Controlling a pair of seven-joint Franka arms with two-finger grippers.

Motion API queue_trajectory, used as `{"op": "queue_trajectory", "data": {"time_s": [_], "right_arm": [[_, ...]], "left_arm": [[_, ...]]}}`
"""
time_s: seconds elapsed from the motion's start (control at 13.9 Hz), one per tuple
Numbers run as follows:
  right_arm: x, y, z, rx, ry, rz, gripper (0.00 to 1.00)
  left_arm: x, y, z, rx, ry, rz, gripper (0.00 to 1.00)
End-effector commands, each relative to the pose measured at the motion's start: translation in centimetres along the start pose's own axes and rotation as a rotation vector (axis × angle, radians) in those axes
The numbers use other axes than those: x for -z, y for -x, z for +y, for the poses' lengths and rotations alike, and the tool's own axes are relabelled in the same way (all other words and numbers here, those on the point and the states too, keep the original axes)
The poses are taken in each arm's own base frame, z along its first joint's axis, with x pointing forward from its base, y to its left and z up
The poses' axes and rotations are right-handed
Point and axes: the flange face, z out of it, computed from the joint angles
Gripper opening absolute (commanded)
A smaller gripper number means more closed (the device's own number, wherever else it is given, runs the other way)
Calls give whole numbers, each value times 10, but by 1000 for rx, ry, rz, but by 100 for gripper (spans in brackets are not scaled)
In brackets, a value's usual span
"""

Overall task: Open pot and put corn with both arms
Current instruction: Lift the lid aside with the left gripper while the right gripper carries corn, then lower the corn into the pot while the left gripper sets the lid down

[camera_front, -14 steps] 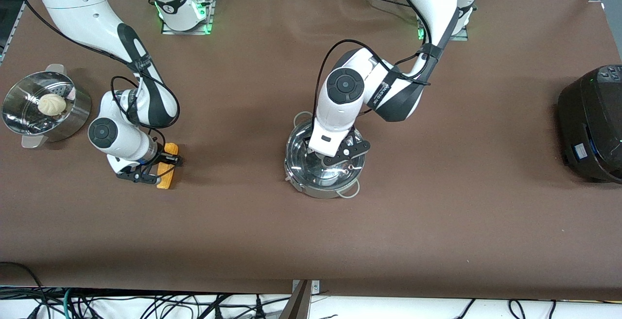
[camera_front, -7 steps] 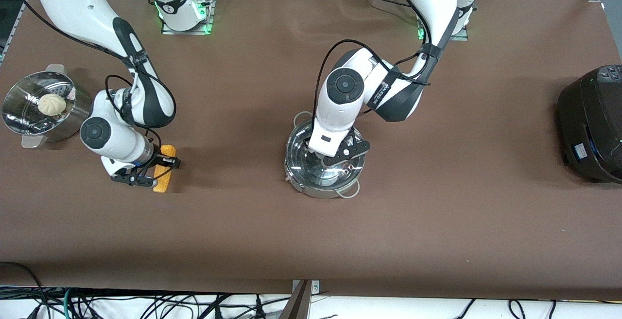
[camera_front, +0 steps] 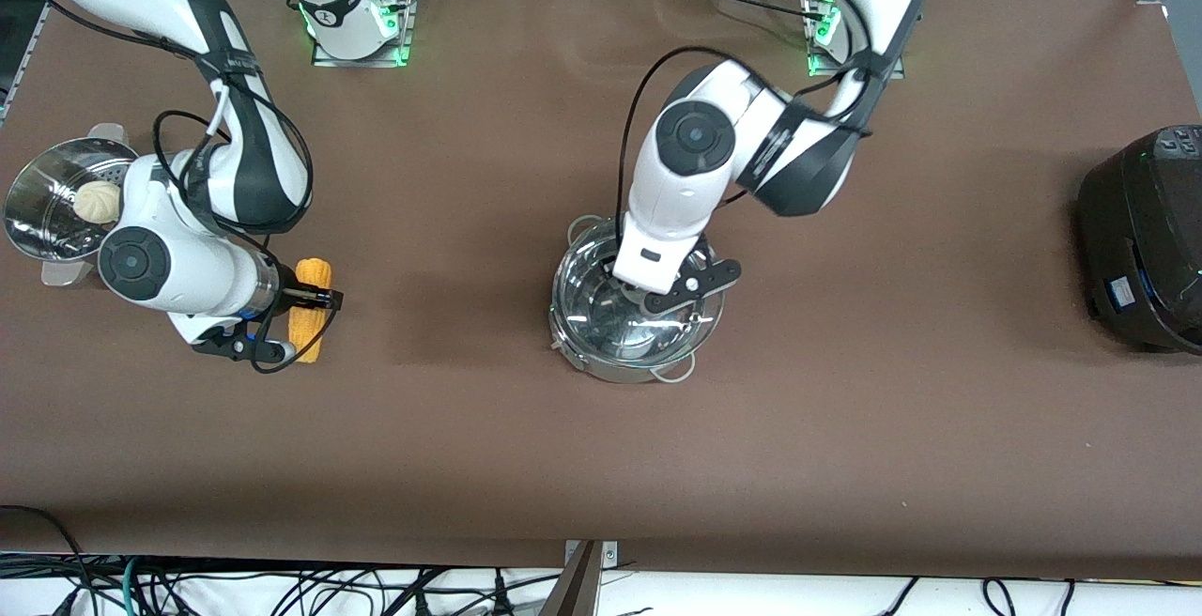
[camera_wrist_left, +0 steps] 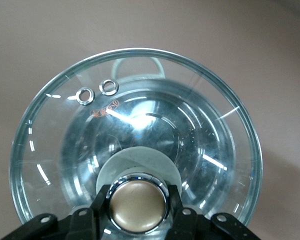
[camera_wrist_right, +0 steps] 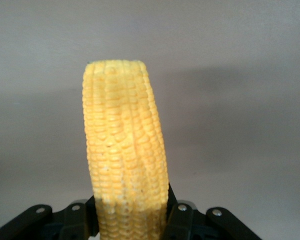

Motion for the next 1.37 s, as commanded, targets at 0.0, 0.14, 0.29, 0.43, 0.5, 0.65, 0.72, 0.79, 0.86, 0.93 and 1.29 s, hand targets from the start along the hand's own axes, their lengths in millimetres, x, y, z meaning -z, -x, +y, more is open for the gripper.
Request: {"op": "queue_trajectory", "data": {"time_s": [0.0, 0.14, 0.29, 0.43, 0.5, 0.65, 0.72, 0.79, 0.86, 0.93, 1.29], "right_arm": [[40, 4, -34, -29, -25, -22, 9], [56, 12, -66, -70, -40, -8, 9], [68, 28, -114, -127, -96, -11, 9], [71, 53, -175, -193, -100, 3, 9], [70, 64, -207, -222, -104, 13, 9], [55, 73, -256, -238, -141, 44, 8], [47, 79, -279, -260, -164, 64, 8], [36, 88, -305, -286, -199, 78, 8], [25, 96, -327, -303, -240, 93, 8], [13, 106, -349, -317, -283, 110, 9], [-53, 124, -386, -300, -268, 90, 9]], "left_arm": [[61, -12, -34, -94, -27, 5, 0], [78, -28, -76, -158, -100, -33, 0], [89, -36, -141, -217, -144, -52, 0], [103, -52, -217, -306, -167, -65, 0], [108, -66, -260, -346, -164, -72, 0], [102, -93, -339, -420, -151, -76, 0], [89, -108, -373, -440, -145, -80, 0], [71, -121, -404, -438, -135, -84, 0], [48, -126, -425, -421, -124, -86, 0], [21, -123, -434, -415, -118, -68, 0], [-60, -127, -441, -373, -116, -101, 0]]}}
